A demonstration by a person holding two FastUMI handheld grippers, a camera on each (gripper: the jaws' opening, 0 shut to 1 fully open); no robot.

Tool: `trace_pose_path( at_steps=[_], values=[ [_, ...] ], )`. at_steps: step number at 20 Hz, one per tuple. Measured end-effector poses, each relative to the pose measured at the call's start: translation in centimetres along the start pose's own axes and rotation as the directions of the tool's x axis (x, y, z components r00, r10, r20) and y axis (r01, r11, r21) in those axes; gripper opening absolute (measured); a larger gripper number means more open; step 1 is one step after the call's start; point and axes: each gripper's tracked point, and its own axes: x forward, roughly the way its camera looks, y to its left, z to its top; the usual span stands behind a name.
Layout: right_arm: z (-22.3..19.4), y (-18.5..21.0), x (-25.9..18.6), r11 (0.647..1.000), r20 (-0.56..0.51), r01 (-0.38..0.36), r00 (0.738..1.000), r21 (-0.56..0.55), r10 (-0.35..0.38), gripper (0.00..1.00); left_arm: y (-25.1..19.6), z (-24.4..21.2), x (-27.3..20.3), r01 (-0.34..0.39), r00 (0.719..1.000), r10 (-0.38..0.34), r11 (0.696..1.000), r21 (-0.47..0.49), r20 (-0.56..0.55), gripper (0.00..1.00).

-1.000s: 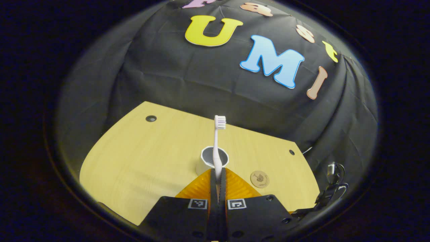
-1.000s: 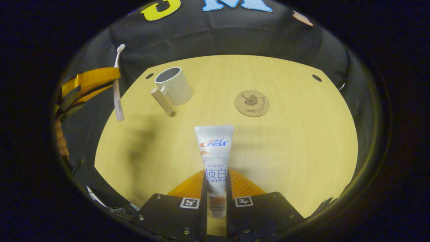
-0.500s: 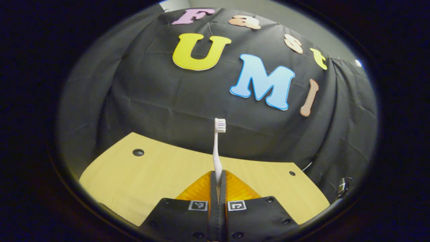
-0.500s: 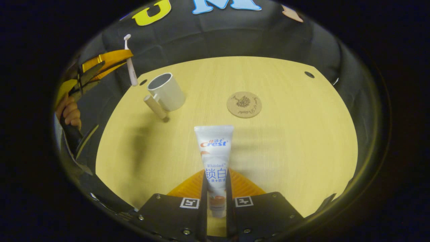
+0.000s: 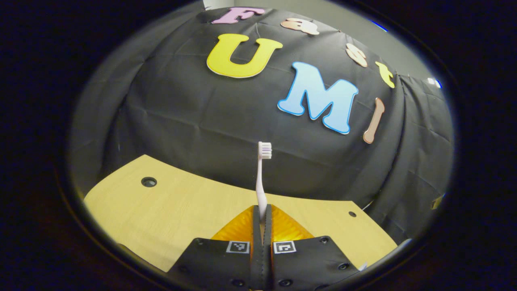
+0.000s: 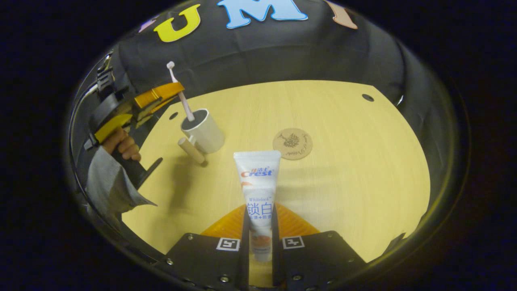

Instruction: Put the toothbrush and toothpaste on the desktop into the cup, then pick up the cup and place it on the coaster on the desktop.

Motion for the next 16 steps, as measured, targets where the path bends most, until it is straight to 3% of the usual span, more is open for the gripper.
trace_pose_path(
  at_steps=[8, 9, 11, 13, 14, 15, 16],
  values=[
    [2.4, 1.7, 0.5, 1.000, 0.034, -0.020, 0.999, -0.016, 0.021, 0.23, 1.7, -4.4, 1.2, -0.018, 0.998, 0.021, 0.998, 0.054, -0.057, 0.07],
    [2.6, 1.9, 0.6, 1.000, 0.037, -0.022, 0.999, -0.020, 0.023, 0.23, 2.0, -4.8, 1.2, -0.025, 0.998, 0.028, 0.998, 0.058, -0.064, 0.02],
    [3.4, 2.3, 0.8, 0.999, 0.049, -0.025, 0.998, -0.025, 0.026, 0.23, 2.3, -5.5, 1.3, -0.036, 0.996, 0.041, 0.998, 0.061, -0.080, 0.13],
    [4.4, 2.8, 0.9, 0.999, 0.069, -0.028, 0.997, -0.031, 0.031, 0.23, 2.5, -5.5, 1.1, -0.031, 0.995, 0.035, 0.999, 0.043, -0.089, 0.13],
    [4.9, 3.0, 0.9, 0.999, 0.078, -0.030, 0.996, -0.035, 0.032, 0.23, 2.2, -5.5, 0.9, -0.018, 0.996, 0.021, 0.999, 0.032, -0.089, 0.18],
    [5.3, 3.2, 0.9, 0.999, 0.084, -0.031, 0.996, -0.039, 0.034, 0.23, 2.3, -5.3, 0.8, -0.021, 0.996, 0.024, 0.999, 0.030, -0.088, 0.32],
    [5.7, 3.3, 1.1, 0.999, 0.091, -0.032, 0.995, -0.044, 0.036, 0.27, 2.4, -5.4, 0.6, -0.017, 0.996, 0.019, 1.000, 0.027, -0.092, 0.36]
  ],
)
